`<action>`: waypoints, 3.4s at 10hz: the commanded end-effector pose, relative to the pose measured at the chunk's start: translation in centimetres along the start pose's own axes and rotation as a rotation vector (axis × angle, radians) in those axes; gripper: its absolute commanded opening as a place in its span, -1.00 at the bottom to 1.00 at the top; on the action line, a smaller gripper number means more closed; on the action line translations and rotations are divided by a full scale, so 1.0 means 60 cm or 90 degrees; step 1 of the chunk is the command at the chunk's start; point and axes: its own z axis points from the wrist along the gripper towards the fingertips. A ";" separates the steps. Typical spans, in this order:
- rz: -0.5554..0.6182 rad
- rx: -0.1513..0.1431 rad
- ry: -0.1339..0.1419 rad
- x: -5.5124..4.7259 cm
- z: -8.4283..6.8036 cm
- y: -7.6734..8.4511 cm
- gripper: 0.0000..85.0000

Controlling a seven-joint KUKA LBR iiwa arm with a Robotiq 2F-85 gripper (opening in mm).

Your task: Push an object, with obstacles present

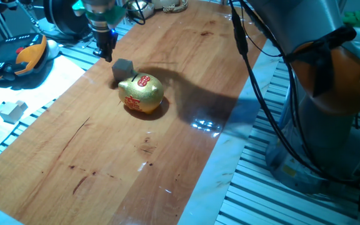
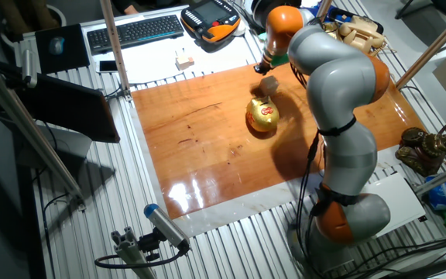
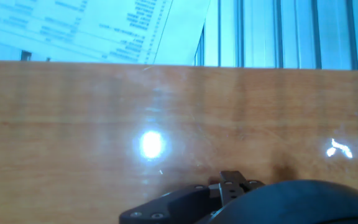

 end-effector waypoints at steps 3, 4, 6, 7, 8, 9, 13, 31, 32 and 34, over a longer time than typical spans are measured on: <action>-0.001 -0.011 0.014 -0.008 0.013 -0.009 -1.00; -0.001 -0.014 0.033 -0.011 0.017 -0.010 -1.00; -0.015 -0.025 0.057 -0.009 0.028 -0.016 -1.00; -0.023 -0.025 0.060 -0.008 0.031 -0.017 -1.00; -0.026 -0.026 0.059 -0.007 0.032 -0.018 -1.00; -0.031 -0.026 0.059 -0.006 0.033 -0.016 -1.00; -0.039 -0.032 0.053 0.020 0.047 -0.011 -1.00; -0.076 -0.055 0.066 0.148 0.034 -0.006 -1.00; -0.078 -0.058 0.070 0.153 0.027 -0.007 -1.00; -0.085 -0.057 0.069 0.165 0.018 -0.017 -1.00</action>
